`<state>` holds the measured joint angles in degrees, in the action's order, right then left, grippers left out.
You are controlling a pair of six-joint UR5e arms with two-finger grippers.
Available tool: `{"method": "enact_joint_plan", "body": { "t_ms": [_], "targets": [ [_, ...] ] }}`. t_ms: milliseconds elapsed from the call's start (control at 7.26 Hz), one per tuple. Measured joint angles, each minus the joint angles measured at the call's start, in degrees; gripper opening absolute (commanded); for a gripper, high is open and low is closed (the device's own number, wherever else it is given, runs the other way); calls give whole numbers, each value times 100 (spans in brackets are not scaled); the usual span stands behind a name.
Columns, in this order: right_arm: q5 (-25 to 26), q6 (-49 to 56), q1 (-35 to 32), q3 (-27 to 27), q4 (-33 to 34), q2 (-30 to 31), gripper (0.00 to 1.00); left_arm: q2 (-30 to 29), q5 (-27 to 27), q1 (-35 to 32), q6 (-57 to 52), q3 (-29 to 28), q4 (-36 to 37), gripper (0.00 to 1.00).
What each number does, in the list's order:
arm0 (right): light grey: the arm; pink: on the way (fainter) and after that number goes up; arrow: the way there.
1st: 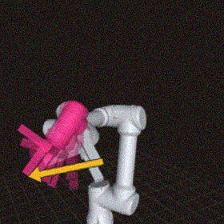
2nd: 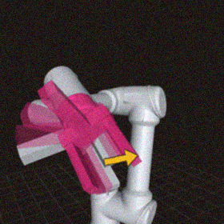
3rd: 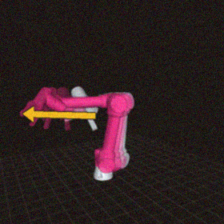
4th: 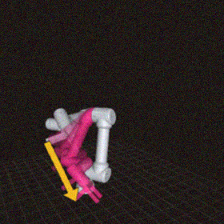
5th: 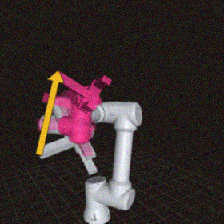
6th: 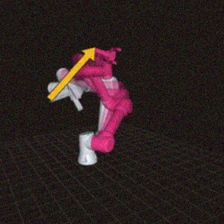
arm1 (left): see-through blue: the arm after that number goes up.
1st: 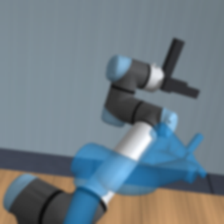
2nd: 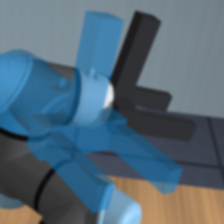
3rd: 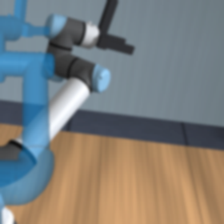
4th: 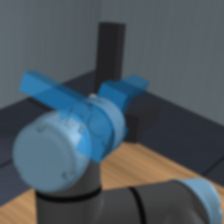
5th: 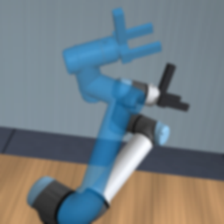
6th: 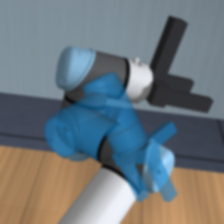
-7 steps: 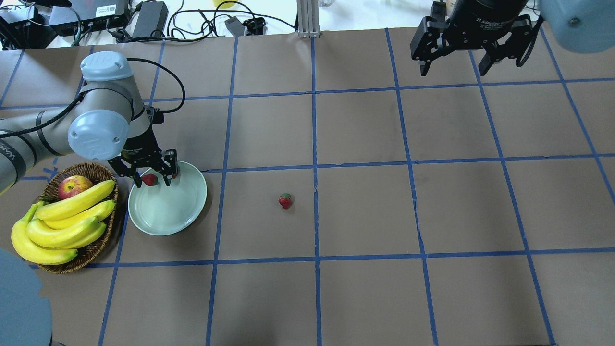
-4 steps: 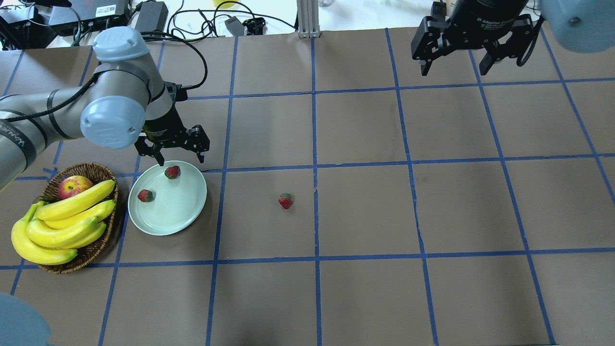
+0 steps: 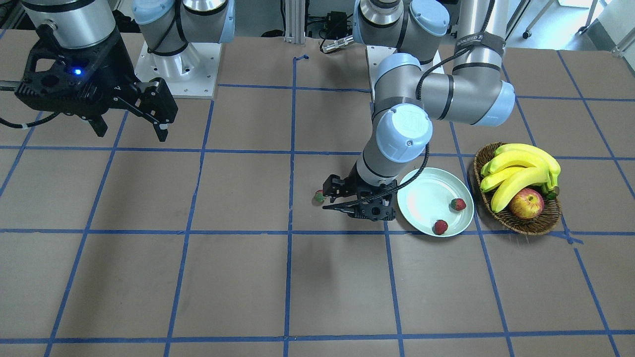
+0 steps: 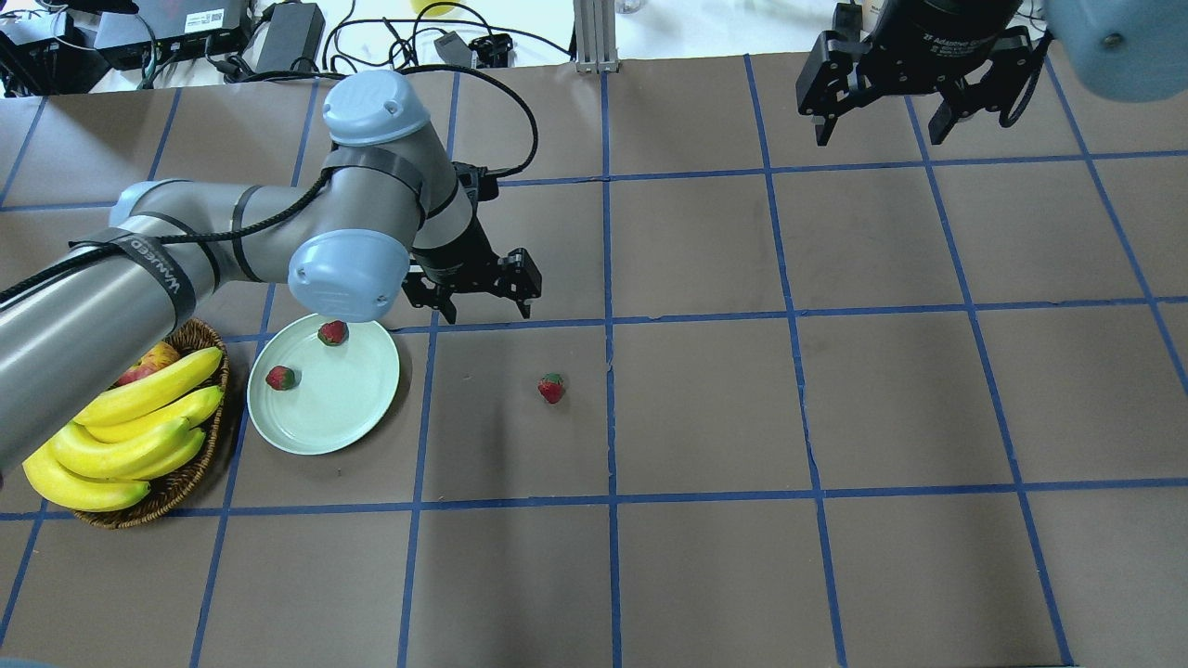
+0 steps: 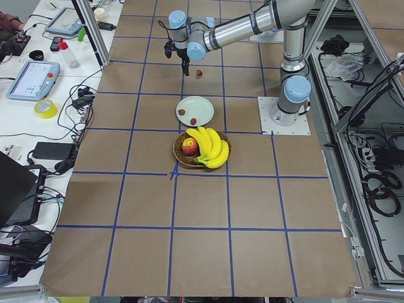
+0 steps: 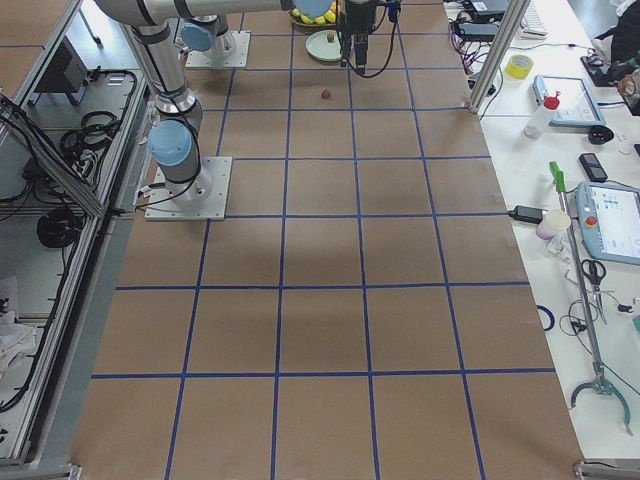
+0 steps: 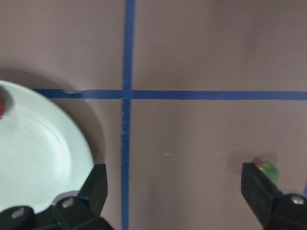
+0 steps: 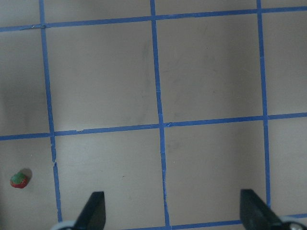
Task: Collect all strawberries into plate
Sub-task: 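Reach the left gripper to the last strawberry and grasp it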
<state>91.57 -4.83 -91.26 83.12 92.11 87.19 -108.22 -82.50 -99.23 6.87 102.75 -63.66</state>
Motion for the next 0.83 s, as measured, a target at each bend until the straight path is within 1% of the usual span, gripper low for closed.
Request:
{"method": "enact_joint_plan", "body": {
  "t_ms": [413,826],
  "targets": [
    [17,-6,3,-11,-4,6,100,-214,173,-320,-2,348,562,100],
    [19,-9,3,-7,-38,14,100,-348,191,-512,-20,556,677,100]
  ]
}}
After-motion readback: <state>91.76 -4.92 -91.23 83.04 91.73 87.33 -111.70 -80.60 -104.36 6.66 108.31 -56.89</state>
